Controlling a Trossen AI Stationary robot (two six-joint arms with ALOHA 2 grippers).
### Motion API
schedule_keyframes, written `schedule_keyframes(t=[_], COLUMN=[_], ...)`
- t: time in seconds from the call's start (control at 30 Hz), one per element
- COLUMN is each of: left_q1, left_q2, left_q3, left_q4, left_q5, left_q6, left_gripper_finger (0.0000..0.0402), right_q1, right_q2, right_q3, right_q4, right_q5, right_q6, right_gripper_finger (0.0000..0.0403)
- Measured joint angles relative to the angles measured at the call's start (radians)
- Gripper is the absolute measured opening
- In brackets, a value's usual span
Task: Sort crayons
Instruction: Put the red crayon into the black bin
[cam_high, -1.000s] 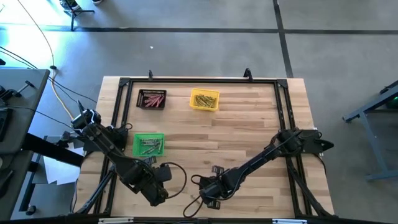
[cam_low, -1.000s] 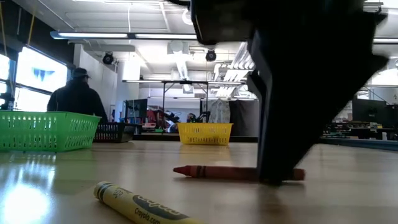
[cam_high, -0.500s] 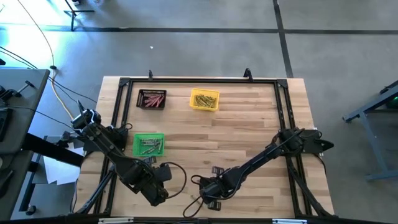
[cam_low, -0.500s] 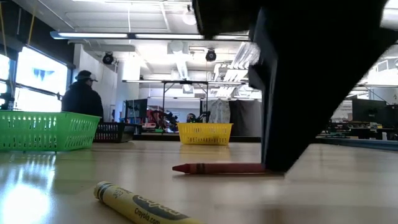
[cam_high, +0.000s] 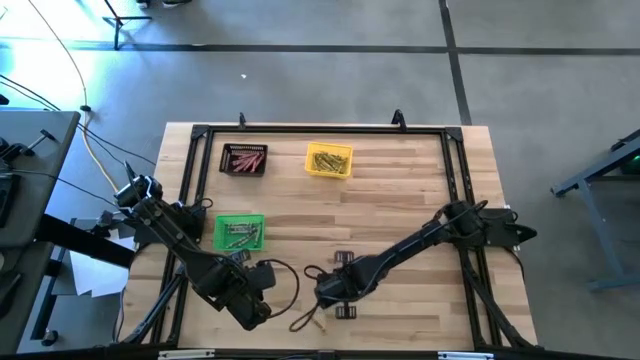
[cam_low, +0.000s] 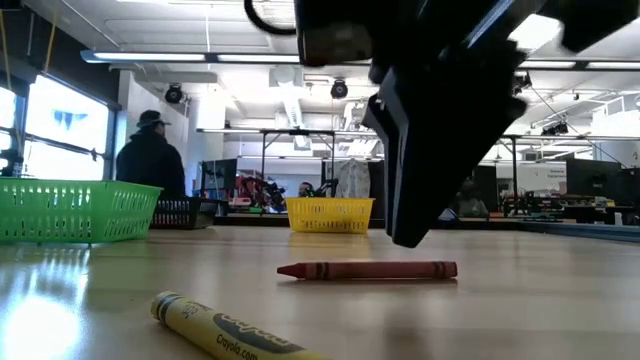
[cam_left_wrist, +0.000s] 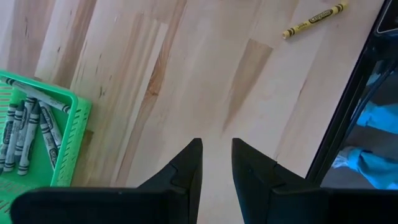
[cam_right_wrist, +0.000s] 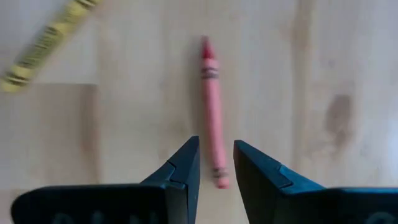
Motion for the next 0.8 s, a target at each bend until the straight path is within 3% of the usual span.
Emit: schedule_keyframes(t=[0.33, 0.8], left_q1=[0.000, 0.006], left_q2=[0.000, 0.000], left_q3=[0.000, 0.000], left_q4=[-0.028, -0.030], left_q5=[-0.007, -0.022], left_q6=[-0.034, -0.034], left_gripper_finger=[0.0072, 0.0072], right_q1=[-0.022, -0.033], right_q2=[0.000, 0.000], right_q3=[-0.030, -0.030], right_q4=[-0.019, 0.026], right_q5=[-0.067, -0.061], right_q6=[-0.048, -0.074], right_gripper_finger=[0.0083, 0.0083])
